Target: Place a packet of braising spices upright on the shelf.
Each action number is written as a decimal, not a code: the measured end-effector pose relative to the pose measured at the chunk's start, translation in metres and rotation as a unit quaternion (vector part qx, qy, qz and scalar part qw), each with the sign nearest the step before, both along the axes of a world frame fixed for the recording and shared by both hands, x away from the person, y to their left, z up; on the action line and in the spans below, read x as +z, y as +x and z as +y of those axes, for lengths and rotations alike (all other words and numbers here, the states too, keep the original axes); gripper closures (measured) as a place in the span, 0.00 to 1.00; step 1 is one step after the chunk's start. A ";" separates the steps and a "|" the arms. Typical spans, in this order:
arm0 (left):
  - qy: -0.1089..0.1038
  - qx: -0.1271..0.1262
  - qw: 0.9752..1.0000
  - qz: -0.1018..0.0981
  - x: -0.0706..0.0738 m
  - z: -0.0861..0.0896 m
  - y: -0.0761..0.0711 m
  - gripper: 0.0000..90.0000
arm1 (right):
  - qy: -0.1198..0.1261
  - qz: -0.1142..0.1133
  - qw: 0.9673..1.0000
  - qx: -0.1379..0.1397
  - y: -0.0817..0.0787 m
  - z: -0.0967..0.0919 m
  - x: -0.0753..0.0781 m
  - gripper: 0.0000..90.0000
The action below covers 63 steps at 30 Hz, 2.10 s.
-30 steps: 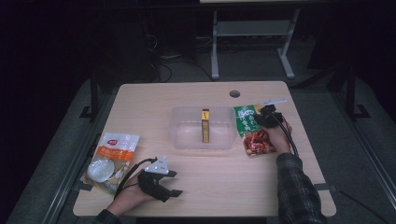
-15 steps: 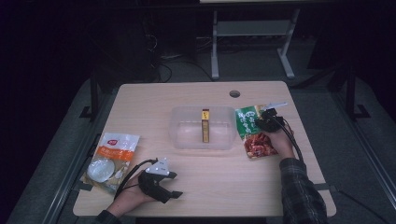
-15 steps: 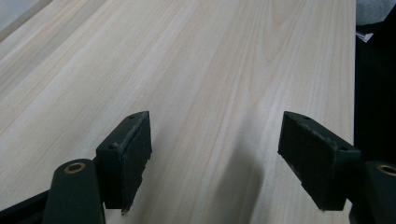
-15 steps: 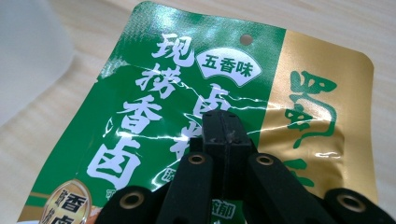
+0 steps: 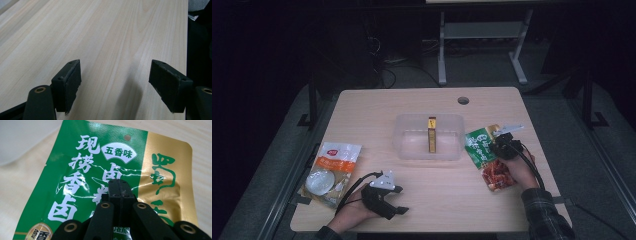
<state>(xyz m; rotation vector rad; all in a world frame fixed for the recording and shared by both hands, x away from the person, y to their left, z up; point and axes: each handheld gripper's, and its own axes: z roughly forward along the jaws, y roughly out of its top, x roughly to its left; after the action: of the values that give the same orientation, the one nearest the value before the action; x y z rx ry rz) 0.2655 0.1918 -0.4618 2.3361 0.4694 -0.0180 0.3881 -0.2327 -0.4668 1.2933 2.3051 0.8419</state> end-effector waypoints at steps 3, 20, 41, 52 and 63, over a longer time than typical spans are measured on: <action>0.003 -0.004 1.000 -0.002 0.001 -0.001 0.000 0.28 | -0.011 -0.002 1.000 0.011 -0.007 -0.003 0.002 1.00; 0.006 0.001 1.000 0.004 -0.001 -0.001 0.003 0.28 | -0.032 0.036 0.999 -0.023 -0.040 -0.083 0.007 1.00; 0.005 0.004 1.000 0.005 -0.001 -0.001 0.003 0.28 | -0.021 0.077 0.986 0.147 -0.078 -0.030 0.013 1.00; 0.004 0.004 1.000 0.005 -0.001 0.000 0.004 0.28 | -0.014 -0.001 0.999 0.051 0.000 -0.031 0.021 1.00; 0.005 0.003 1.000 0.005 -0.001 0.003 0.005 0.28 | 0.010 0.004 1.000 0.010 0.057 -0.033 0.007 1.00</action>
<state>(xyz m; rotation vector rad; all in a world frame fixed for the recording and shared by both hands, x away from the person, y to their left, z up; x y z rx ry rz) 0.2701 0.1945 -0.4630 2.3453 0.4815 -0.0247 0.4449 -0.2654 -0.4593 1.2850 2.3254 0.8704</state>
